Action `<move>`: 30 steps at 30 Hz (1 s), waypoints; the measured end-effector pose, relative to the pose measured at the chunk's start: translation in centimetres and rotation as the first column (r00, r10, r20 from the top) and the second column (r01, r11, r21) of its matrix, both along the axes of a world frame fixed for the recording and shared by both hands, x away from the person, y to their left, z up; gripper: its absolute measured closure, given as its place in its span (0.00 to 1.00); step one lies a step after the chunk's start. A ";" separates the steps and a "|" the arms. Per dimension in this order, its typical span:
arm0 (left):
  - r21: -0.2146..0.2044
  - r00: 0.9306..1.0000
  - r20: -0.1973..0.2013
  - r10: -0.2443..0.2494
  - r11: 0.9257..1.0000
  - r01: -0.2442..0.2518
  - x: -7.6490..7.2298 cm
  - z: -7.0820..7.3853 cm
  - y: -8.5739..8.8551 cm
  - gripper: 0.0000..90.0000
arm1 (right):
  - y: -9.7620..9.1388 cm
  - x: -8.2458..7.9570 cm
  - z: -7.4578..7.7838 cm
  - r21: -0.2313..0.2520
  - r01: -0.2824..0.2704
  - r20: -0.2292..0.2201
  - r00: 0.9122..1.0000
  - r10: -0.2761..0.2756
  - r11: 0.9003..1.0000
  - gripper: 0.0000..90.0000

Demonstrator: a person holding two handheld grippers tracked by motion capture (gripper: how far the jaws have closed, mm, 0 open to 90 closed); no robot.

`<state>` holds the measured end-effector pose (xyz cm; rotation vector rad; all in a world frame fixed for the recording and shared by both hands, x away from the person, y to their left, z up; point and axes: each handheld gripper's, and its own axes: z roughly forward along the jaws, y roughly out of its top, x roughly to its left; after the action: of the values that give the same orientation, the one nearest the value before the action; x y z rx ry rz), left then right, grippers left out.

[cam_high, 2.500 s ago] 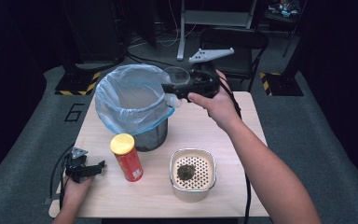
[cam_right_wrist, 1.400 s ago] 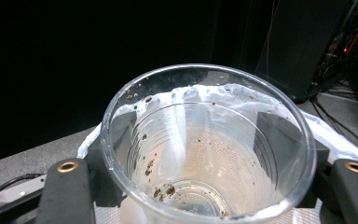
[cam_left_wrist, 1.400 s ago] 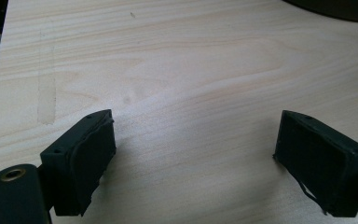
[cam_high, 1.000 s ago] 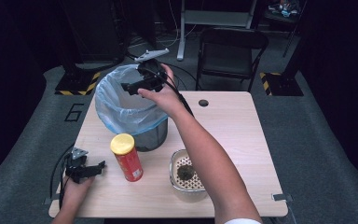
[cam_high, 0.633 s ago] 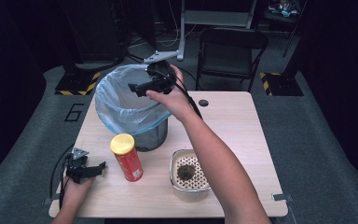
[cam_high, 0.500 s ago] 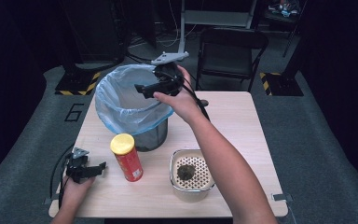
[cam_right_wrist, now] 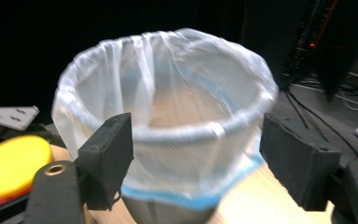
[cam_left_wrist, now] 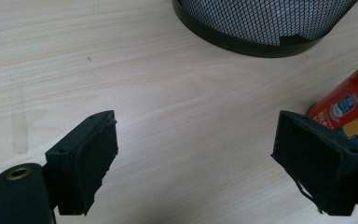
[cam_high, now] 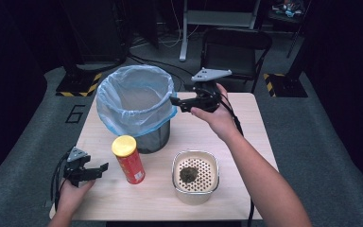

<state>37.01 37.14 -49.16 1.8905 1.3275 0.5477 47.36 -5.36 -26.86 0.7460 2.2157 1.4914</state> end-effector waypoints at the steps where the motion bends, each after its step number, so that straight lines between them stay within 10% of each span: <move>1: 0.007 1.000 0.002 -0.002 1.000 0.002 0.0 0.1 0.0 0.15 | -0.6 -0.2 -0.3 -0.002 0.011 -0.001 1.000 -0.011 1.000 0.31; 19: -0.052 0.996 -0.006 -0.085 0.995 0.084 -1.2 3.1 -0.3 0.17 | -9.2 -3.0 -4.1 -0.001 0.137 0.005 0.991 -0.137 0.991 0.34; 30: -0.076 0.987 0.039 -0.153 0.985 0.156 -3.6 3.8 -1.3 0.13 | -11.1 -5.3 -8.3 -0.055 0.203 0.014 0.979 -0.202 0.978 0.34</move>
<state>33.41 35.87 -45.34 1.8926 1.1526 0.4392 42.02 -16.44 -35.17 0.9148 2.0951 1.3259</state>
